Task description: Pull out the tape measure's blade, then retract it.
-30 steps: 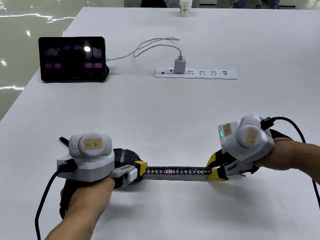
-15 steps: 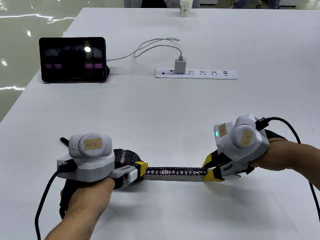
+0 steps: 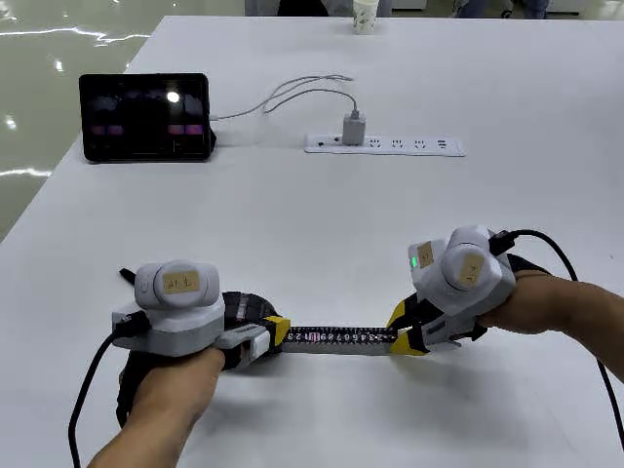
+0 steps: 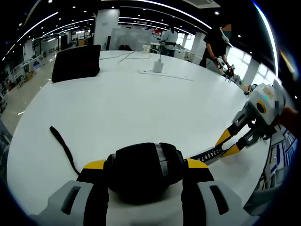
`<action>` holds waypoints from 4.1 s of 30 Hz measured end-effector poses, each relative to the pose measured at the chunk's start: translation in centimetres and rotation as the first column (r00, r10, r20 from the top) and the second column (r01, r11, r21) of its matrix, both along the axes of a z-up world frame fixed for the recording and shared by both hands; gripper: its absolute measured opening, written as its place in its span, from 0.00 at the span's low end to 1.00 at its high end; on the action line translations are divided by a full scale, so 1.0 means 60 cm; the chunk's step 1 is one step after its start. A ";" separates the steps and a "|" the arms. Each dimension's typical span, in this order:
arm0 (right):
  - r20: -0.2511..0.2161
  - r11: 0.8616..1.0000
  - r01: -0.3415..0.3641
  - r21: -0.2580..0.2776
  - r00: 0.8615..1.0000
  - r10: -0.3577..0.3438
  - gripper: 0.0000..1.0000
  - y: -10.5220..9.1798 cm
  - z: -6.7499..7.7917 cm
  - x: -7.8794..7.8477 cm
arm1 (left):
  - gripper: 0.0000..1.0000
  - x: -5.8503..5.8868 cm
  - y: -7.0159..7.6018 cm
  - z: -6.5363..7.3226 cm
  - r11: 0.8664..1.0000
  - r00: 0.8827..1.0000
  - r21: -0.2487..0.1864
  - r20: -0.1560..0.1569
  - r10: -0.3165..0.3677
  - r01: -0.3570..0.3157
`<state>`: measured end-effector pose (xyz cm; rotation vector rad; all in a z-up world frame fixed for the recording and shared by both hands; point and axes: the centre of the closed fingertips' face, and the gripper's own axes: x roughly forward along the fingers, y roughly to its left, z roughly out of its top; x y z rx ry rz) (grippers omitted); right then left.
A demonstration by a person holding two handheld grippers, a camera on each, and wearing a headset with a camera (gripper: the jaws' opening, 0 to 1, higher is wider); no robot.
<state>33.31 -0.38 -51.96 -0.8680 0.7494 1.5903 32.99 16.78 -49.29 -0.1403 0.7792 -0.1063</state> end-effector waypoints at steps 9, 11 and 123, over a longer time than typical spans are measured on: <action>-0.004 1.000 -0.002 0.006 1.000 0.002 0.10 0.013 0.000 -0.002 | 0.57 0.000 0.000 -0.001 1.000 1.000 -0.001 -0.001 -0.001 0.001; -0.004 1.000 -0.003 0.007 1.000 0.003 0.10 0.016 -0.001 -0.003 | 0.57 -0.001 0.000 -0.001 1.000 1.000 -0.002 -0.001 -0.002 0.002; 0.006 0.987 -0.048 0.155 0.999 0.048 0.12 0.210 -0.004 -0.032 | 0.60 0.002 0.002 -0.001 0.999 1.000 -0.042 -0.005 0.026 -0.026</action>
